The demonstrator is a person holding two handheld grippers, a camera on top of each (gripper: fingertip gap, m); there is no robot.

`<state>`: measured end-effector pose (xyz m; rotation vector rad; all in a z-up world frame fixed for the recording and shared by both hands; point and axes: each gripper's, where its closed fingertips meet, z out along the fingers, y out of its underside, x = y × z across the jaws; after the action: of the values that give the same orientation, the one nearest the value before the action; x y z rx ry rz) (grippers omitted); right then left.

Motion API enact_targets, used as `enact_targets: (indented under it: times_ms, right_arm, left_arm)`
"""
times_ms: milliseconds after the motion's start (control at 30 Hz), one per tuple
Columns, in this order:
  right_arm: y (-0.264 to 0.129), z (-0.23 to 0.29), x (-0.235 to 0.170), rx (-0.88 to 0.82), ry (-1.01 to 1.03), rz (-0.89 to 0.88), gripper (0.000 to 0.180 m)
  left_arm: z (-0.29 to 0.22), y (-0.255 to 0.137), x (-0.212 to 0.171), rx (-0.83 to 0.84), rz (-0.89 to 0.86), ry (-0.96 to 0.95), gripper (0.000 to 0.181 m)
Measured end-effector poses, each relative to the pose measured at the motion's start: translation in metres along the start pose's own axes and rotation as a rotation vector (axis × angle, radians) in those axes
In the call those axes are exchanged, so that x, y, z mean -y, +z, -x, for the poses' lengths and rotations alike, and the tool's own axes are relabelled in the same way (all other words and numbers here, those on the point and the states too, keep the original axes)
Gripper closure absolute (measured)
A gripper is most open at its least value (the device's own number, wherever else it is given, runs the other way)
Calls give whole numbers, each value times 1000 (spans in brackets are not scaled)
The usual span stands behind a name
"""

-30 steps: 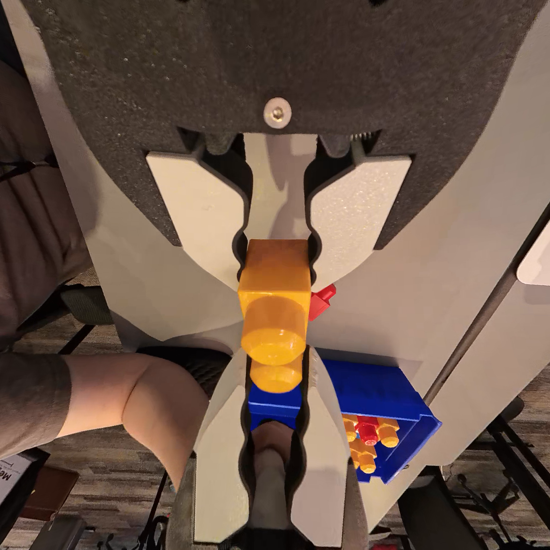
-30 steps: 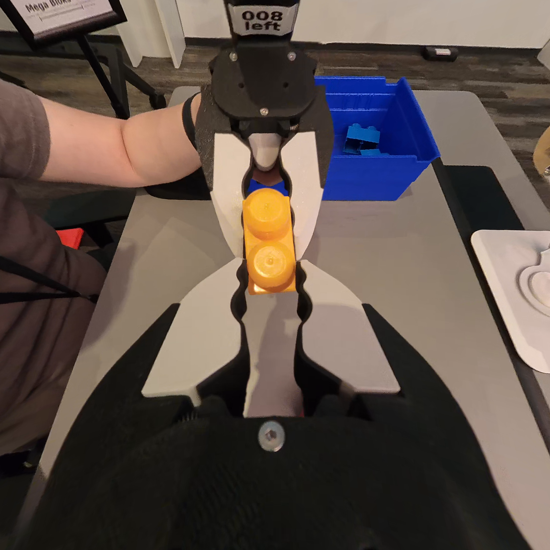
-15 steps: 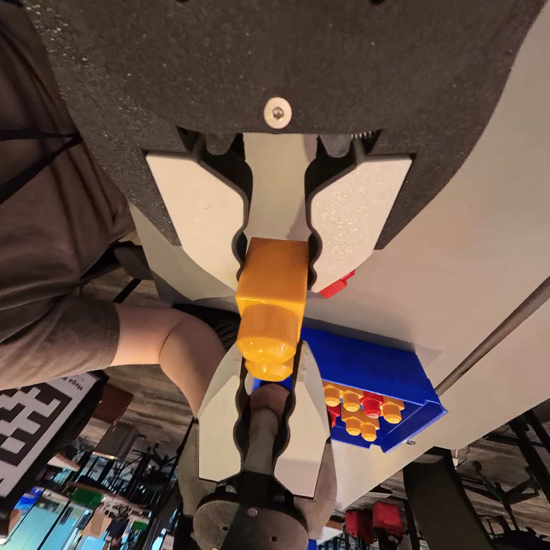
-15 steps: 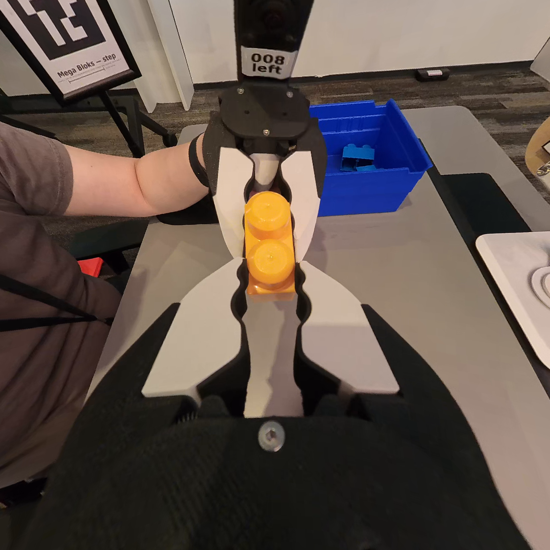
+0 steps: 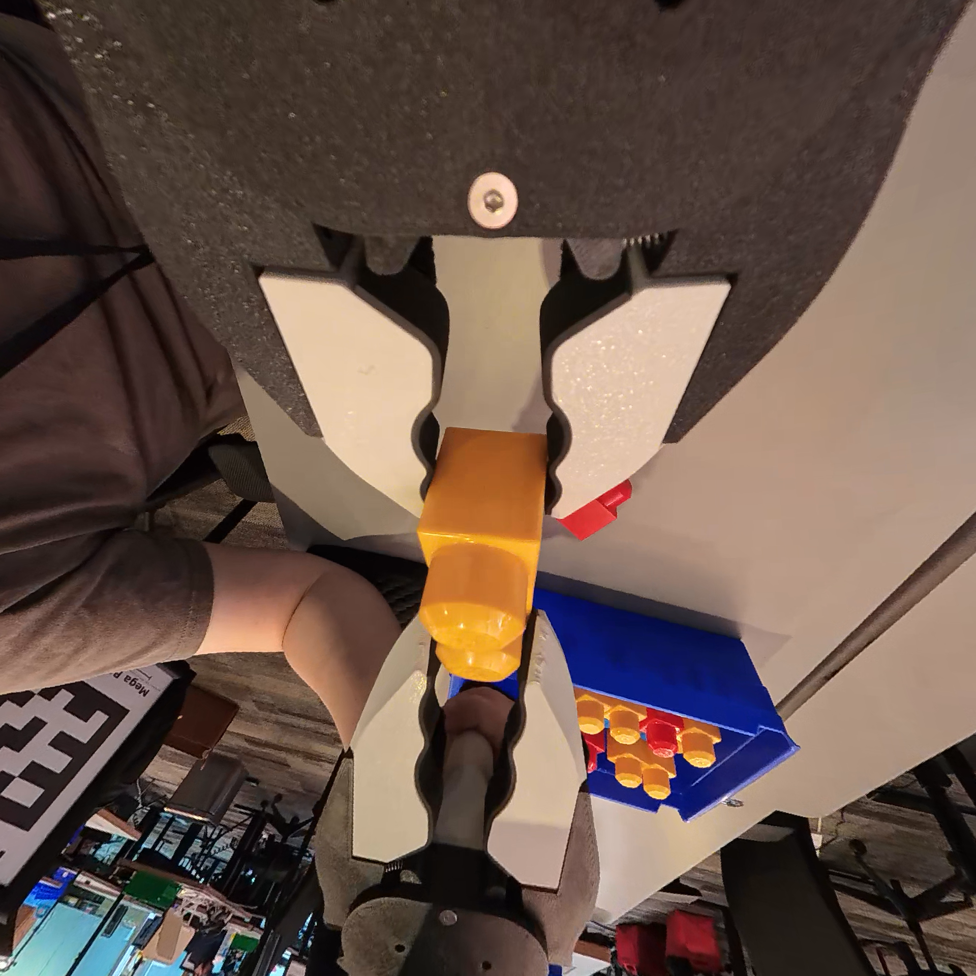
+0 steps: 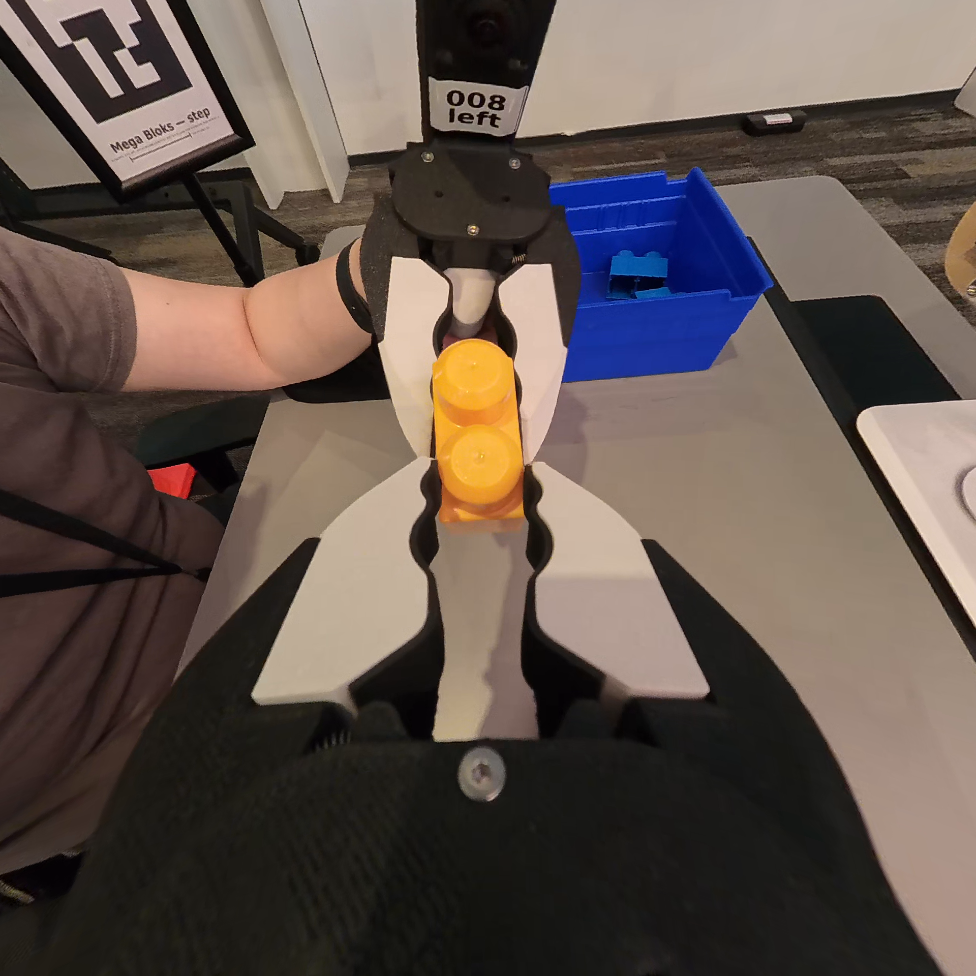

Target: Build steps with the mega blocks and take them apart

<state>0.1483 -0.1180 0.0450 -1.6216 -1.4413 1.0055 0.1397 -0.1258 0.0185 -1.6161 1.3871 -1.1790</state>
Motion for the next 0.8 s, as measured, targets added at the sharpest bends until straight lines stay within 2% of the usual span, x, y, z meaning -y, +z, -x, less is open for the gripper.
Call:
enact_targets:
  times_ms: [300, 400, 467, 567, 700, 800]
  right_arm:
    - [-1, -2, 6, -2, 5, -49, 149]
    - [-9, -3, 21, -46, -60, -129, 148]
    - [-20, -14, 25, -143, -96, -152, 141]
    - [-32, -43, -6, -293, -59, 23, 138]
    - [-34, -74, -100, -372, 225, 470, 129]
    - [-26, -88, -146, -400, 332, 664, 126]
  left_arm:
    - [0, -1, 4, -3, -21, -8, 144]
    - [-3, -8, 13, -61, -81, -60, 144]
    - [6, -17, 15, -20, -98, -74, 144]
    - [18, -39, 23, 61, -136, -58, 144]
    - [35, -81, 33, 236, -171, -14, 144]
    - [38, -111, 40, 318, -195, 14, 144]
